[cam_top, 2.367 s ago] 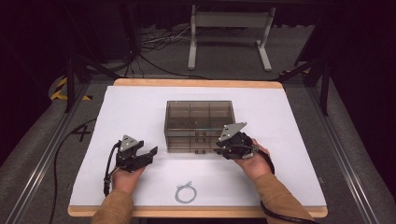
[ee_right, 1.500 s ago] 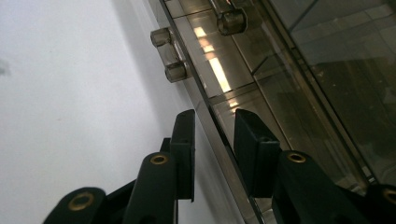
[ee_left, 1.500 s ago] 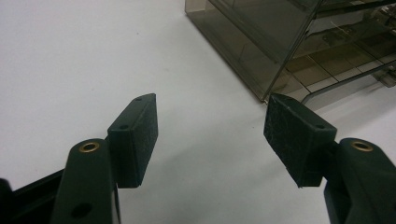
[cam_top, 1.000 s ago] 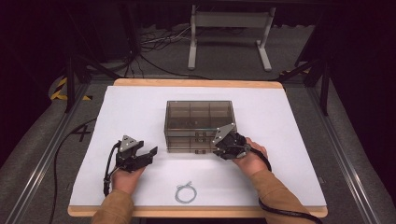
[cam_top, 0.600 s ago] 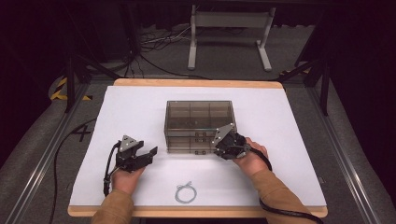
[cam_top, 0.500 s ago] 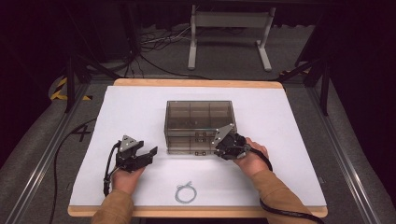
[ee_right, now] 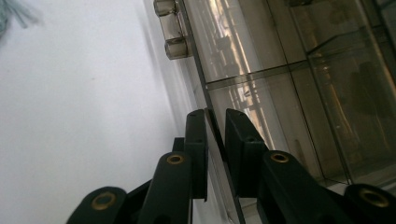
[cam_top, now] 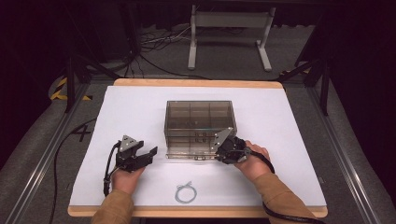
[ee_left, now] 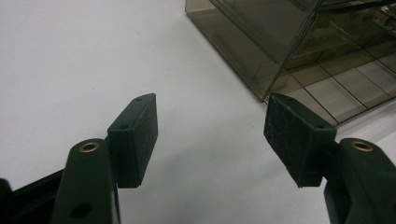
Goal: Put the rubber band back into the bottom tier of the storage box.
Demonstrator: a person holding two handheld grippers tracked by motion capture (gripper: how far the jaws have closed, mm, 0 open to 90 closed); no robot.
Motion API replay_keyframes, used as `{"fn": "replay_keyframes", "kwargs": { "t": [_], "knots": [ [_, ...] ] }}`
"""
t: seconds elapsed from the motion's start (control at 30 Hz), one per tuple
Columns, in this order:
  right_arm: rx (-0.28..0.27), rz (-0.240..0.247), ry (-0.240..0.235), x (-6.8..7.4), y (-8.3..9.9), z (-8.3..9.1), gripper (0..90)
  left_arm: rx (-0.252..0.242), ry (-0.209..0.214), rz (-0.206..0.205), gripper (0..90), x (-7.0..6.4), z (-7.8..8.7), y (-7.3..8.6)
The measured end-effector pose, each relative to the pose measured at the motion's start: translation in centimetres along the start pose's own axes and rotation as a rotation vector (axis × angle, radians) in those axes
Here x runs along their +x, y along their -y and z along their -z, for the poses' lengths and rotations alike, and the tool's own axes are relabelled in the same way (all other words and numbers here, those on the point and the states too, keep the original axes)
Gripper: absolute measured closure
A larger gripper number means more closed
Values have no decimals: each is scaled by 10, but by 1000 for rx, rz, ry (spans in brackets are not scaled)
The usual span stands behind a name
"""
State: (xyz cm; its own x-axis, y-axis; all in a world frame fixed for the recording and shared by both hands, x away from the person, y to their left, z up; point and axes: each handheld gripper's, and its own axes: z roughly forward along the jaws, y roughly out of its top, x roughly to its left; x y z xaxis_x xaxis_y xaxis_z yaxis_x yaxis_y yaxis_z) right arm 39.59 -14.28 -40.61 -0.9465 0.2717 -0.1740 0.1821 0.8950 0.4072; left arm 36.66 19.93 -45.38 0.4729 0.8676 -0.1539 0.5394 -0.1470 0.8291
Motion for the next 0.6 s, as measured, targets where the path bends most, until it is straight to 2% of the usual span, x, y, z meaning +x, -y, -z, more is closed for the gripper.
{"fn": "replay_keyframes", "kwargs": {
  "t": [0.23,0.27,0.6],
  "knots": [
    [14,24,-18,6,-1,2,807,1,0,0,358,0,0,0],
    [16,13,-19,8,-1,3,808,1,0,0,358,0,0,0],
    [23,35,-44,18,0,6,821,0,-1,0,358,0,0,0]
  ]
}}
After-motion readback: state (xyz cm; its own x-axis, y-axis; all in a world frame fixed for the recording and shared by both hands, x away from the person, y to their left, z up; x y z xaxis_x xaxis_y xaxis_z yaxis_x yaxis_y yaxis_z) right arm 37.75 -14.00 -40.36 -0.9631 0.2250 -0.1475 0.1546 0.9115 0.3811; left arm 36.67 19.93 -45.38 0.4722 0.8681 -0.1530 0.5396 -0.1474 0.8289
